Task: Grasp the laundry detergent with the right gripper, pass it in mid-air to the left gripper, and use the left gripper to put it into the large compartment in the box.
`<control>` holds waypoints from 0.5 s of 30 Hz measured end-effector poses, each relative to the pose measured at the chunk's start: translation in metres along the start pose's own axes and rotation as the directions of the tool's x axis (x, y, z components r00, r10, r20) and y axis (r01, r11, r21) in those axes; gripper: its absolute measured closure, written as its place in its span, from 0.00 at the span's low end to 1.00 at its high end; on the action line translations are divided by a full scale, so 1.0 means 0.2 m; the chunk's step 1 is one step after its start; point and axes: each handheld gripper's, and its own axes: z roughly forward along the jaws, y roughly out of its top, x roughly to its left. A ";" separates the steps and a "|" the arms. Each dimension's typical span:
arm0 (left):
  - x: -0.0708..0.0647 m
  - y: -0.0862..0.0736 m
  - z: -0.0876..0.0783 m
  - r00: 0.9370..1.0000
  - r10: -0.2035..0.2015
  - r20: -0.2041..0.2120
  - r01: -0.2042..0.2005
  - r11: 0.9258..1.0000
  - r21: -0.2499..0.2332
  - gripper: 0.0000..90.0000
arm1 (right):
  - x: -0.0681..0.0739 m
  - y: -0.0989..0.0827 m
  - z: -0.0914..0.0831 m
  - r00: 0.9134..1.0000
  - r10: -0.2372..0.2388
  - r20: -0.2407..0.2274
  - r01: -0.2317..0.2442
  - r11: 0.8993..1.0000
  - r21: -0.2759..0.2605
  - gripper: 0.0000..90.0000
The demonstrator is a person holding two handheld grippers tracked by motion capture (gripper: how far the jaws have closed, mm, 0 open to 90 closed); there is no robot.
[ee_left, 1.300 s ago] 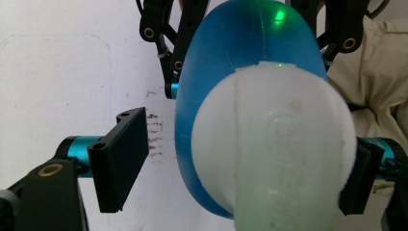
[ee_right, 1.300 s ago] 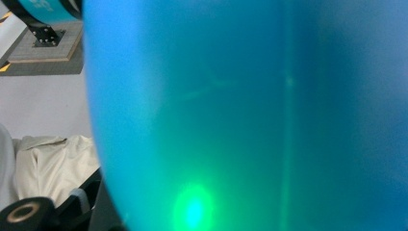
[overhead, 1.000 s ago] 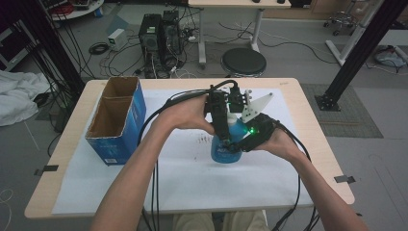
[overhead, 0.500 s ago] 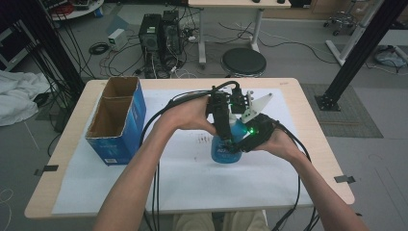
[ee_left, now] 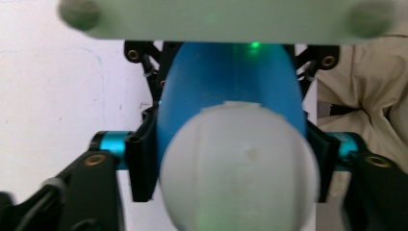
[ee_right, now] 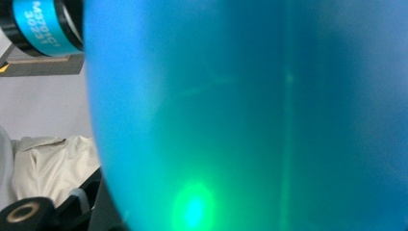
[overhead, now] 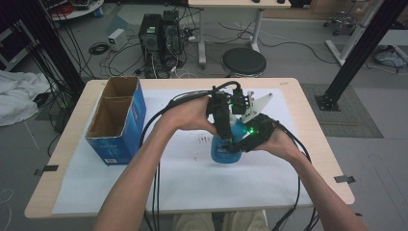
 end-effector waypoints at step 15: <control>0.00 -0.01 0.00 1.000 0.002 0.001 -0.002 1.000 0.007 0.43 | 0.01 0.00 0.02 1.000 0.008 -0.010 -0.008 1.000 -0.013 0.50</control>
